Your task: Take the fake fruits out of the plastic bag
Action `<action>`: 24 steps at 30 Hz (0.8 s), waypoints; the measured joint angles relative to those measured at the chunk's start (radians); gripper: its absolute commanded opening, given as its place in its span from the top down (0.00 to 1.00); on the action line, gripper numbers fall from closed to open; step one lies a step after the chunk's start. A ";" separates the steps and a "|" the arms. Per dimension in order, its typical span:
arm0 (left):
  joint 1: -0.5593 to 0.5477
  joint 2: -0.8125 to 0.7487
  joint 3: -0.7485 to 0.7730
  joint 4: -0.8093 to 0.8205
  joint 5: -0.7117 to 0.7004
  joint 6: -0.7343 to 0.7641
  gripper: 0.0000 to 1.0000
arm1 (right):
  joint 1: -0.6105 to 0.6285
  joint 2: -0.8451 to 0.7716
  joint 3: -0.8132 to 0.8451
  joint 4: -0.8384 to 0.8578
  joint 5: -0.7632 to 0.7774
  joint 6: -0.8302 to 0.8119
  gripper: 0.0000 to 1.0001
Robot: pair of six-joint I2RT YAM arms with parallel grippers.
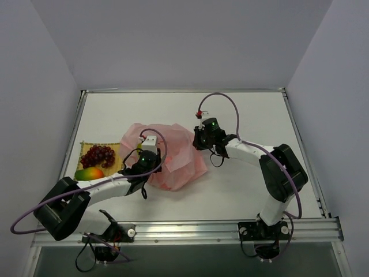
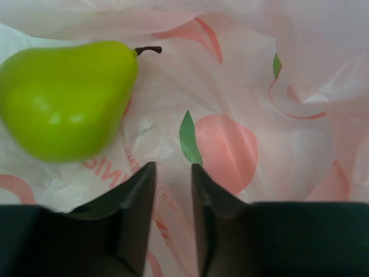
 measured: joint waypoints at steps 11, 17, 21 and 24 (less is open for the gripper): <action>0.006 -0.224 0.058 -0.181 -0.080 -0.039 0.30 | -0.008 -0.008 -0.003 0.001 0.033 -0.002 0.47; 0.025 -0.222 0.130 -0.275 -0.126 -0.089 0.28 | -0.013 -0.111 -0.022 -0.013 0.065 -0.002 0.25; 0.081 -0.144 0.157 -0.306 -0.103 -0.085 0.28 | -0.014 -0.202 -0.022 -0.021 0.090 -0.007 0.20; 0.149 -0.076 0.181 -0.309 -0.042 -0.053 0.27 | -0.019 -0.269 -0.031 -0.025 0.102 -0.011 0.20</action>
